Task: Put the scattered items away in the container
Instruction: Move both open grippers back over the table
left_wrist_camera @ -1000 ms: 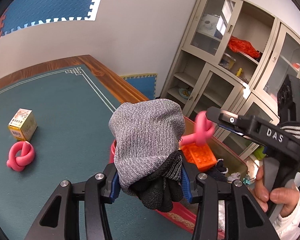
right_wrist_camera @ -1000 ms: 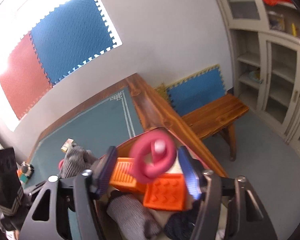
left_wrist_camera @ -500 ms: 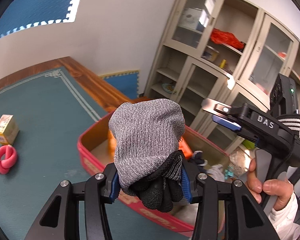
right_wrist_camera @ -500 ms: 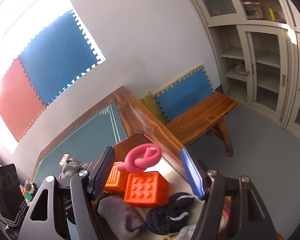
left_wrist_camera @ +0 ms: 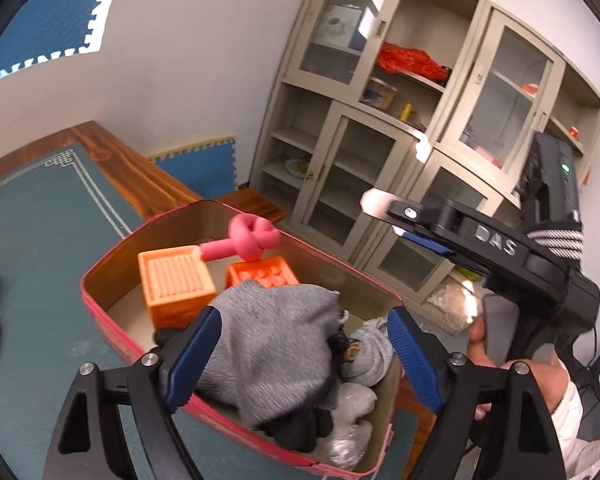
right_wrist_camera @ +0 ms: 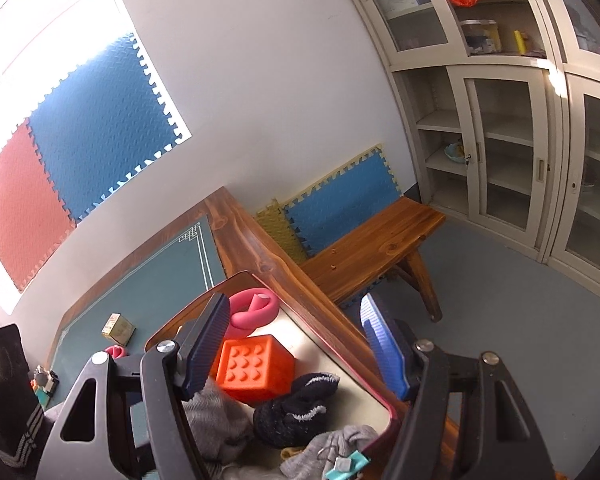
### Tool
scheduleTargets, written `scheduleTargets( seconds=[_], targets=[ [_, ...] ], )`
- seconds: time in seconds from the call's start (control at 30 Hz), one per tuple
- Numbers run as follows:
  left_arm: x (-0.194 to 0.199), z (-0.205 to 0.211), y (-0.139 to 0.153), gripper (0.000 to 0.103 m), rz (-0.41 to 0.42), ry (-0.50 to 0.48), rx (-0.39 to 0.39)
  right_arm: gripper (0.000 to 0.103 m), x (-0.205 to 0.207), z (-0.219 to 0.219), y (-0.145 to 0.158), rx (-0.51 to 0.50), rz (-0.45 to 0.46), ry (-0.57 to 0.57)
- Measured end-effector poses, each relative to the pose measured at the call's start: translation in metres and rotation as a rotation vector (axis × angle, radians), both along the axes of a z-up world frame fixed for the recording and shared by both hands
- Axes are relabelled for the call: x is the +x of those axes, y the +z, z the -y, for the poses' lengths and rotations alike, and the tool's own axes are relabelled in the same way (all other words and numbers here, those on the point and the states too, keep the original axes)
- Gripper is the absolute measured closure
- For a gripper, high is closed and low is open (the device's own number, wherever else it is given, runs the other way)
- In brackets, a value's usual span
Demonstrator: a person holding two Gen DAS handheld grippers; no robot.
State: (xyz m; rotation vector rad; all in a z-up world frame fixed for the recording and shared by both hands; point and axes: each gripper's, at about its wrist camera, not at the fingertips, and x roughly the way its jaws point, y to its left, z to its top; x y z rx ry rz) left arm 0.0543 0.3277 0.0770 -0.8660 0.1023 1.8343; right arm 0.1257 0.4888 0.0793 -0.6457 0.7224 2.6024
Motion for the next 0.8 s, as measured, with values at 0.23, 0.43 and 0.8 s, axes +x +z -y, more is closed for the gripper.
scheduleTargets(
  seconds=[0.23, 0.43, 0.8],
  targets=[
    [-0.019, 0.028, 0.006, 0.016, -0.008, 0.103, 0.020, 0.031, -0.001, 0.018, 0.005, 0.029, -0.007, 0.043],
    [-0.031, 0.050, 0.005, 0.016, -0.018, 0.168, 0.020, 0.031, -0.009, 0.038, 0.006, 0.029, -0.013, 0.087],
    [-0.076, 0.121, -0.011, 0.016, -0.013, 0.373, -0.010, 0.025, -0.037, 0.091, 0.010, 0.041, -0.021, 0.208]
  ],
)
